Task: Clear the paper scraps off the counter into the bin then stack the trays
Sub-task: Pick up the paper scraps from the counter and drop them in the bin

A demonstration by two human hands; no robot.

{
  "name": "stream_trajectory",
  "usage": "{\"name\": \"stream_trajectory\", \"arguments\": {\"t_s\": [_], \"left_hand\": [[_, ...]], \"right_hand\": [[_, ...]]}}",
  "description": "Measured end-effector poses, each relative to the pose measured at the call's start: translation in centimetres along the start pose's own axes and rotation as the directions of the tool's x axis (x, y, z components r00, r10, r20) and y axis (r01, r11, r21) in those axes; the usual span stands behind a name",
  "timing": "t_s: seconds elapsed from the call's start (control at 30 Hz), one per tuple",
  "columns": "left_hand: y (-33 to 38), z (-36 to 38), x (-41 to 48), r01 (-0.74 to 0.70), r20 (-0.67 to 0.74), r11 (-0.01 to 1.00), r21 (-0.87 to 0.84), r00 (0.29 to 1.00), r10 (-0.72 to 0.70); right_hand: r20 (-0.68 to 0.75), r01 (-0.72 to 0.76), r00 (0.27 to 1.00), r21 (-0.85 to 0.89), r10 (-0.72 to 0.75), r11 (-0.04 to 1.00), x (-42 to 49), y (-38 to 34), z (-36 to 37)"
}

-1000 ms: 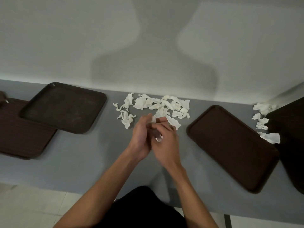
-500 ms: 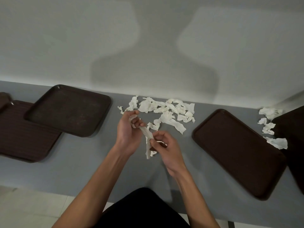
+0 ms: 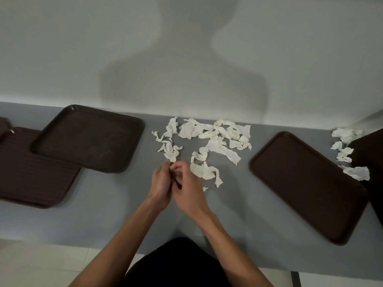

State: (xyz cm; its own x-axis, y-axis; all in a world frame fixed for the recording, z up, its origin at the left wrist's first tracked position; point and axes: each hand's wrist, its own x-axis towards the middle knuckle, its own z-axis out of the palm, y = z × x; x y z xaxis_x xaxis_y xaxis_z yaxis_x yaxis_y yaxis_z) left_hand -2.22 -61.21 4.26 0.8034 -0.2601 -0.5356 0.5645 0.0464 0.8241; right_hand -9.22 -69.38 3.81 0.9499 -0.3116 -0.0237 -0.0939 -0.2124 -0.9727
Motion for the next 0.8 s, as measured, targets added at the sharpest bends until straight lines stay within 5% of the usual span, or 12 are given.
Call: {"name": "stream_trajectory", "arguments": {"t_s": [0.1,0.2,0.33,0.5,0.7,0.8], "left_hand": [[-0.5,-1.7,1.9,-0.026,-0.155,0.997,0.075,0.987,0.037],[-1.3,-3.2,3.6,-0.002,-0.246,0.997,0.082,0.969,0.022],[-2.0,-4.6,3.8,0.003,-0.171,0.977,0.212,0.985,0.034],[-2.7,-5.2,3.2,0.007,-0.081,0.959,0.285,0.997,0.016],[-4.1,-5.3,2.2,0.006,0.012,0.940,0.342,1.000,-0.010],[-4.5,-3.9,1.4,0.011,0.063,0.935,0.355,0.997,-0.035]], "right_hand": [[0.075,-0.062,0.995,0.049,0.058,0.997,0.8,1.4,0.1],[-0.105,-0.129,0.988,-0.168,0.113,0.977,2.5,3.4,-1.1],[-0.212,-0.235,0.968,-0.603,0.132,0.762,5.3,7.2,-3.8],[-0.145,-0.276,0.953,-0.779,0.267,0.563,4.9,13.1,-3.4],[-0.306,-0.363,0.930,-0.699,0.201,0.616,0.2,12.7,-4.0],[-0.450,-0.411,0.866,-0.397,0.216,0.820,-2.5,10.8,-5.7]]}}
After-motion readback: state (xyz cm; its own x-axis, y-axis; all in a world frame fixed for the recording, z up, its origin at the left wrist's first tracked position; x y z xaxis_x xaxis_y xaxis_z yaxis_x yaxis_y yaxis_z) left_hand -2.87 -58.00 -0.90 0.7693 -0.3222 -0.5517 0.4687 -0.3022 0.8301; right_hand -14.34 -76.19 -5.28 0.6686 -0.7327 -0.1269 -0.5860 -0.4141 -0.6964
